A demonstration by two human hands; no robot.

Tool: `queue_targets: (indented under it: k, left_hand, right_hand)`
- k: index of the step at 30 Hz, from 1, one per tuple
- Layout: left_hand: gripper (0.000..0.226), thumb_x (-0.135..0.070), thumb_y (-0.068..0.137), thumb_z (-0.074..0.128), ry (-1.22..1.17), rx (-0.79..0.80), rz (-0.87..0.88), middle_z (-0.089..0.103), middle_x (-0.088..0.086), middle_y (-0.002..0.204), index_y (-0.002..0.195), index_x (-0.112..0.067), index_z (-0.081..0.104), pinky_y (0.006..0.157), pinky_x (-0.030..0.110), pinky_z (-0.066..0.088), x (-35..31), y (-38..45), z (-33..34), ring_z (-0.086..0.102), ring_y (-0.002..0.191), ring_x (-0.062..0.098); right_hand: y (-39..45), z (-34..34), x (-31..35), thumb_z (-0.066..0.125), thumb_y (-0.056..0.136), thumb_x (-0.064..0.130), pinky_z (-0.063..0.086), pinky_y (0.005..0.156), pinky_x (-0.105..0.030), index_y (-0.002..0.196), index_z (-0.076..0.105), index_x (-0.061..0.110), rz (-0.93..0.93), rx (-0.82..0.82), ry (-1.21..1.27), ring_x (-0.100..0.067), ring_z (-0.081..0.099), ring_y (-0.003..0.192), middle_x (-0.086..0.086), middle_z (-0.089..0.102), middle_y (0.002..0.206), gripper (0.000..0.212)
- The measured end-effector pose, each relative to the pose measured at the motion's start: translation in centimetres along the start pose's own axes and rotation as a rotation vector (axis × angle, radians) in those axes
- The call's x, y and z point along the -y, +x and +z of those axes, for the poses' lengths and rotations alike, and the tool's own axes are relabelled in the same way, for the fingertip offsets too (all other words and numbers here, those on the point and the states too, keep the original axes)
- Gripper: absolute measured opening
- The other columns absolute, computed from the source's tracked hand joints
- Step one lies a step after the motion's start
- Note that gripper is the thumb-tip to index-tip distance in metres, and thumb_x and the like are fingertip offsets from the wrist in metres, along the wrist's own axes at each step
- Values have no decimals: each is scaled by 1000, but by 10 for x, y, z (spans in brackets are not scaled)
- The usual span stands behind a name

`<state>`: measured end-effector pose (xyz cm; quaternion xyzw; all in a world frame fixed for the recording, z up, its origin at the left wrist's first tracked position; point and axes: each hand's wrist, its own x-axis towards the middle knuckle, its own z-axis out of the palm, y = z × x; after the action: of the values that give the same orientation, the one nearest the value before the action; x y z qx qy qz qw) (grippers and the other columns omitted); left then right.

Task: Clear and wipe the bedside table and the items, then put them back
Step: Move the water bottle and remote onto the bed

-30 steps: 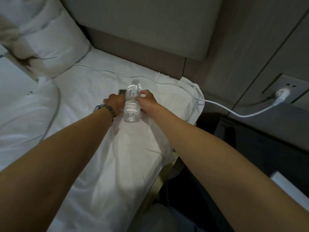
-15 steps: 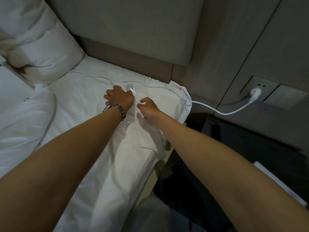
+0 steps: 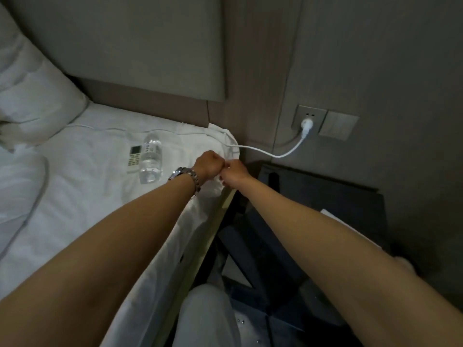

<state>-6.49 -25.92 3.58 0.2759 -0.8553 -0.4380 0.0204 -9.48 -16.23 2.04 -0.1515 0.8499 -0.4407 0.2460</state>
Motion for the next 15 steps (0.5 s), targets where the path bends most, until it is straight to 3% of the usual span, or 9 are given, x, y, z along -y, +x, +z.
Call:
queue_targets:
  k: [3, 6, 8, 10, 12, 15]
  left_hand:
    - [19, -17, 91, 51, 49, 109, -26, 65, 17, 89, 86, -5, 66, 81, 39, 55, -11, -14, 42, 65, 92, 37]
    - [29, -16, 84, 50, 113, 190, -22, 50, 9, 58, 56, -12, 50, 57, 28, 42, -23, -21, 85, 54, 59, 29]
    - [32, -22, 81, 52, 149, 246, -27, 47, 8, 52, 51, -11, 47, 54, 27, 39, -30, -25, 110, 49, 54, 24]
    - [32, -19, 87, 55, 194, 310, -16, 59, 21, 63, 62, 0, 61, 56, 27, 38, -35, -26, 132, 63, 69, 30]
    - [30, -17, 91, 56, 263, 331, -16, 66, 31, 97, 97, 11, 65, 63, 29, 41, -39, -25, 156, 66, 98, 39]
    - [59, -42, 81, 63, 365, 313, -32, 59, 19, 129, 128, -6, 56, 94, 36, 48, -37, -17, 182, 57, 117, 36]
  right_hand:
    - [-14, -29, -45, 51, 89, 12, 57, 81, -41, 73, 62, 12, 47, -66, -53, -28, 61, 81, -13, 63, 84, 19]
    - [-29, -63, -90, 53, 89, 16, 52, 80, -36, 85, 67, 7, 120, -117, -126, -33, 66, 93, -18, 66, 93, 17]
    - [-39, -88, -119, 55, 89, 14, 50, 82, -34, 96, 68, 2, 161, -161, -184, -37, 65, 103, -22, 68, 106, 20]
    - [-52, -111, -147, 57, 88, 18, 50, 86, -34, 97, 67, 8, 213, -186, -262, -36, 64, 104, -16, 68, 110, 17]
    - [-65, -135, -176, 58, 88, 23, 51, 89, -35, 106, 66, 11, 269, -210, -354, -35, 63, 109, -13, 67, 118, 22]
    - [-75, -160, -213, 64, 88, 25, 46, 99, -41, 124, 56, 11, 335, -291, -499, -35, 51, 123, -16, 54, 133, 39]
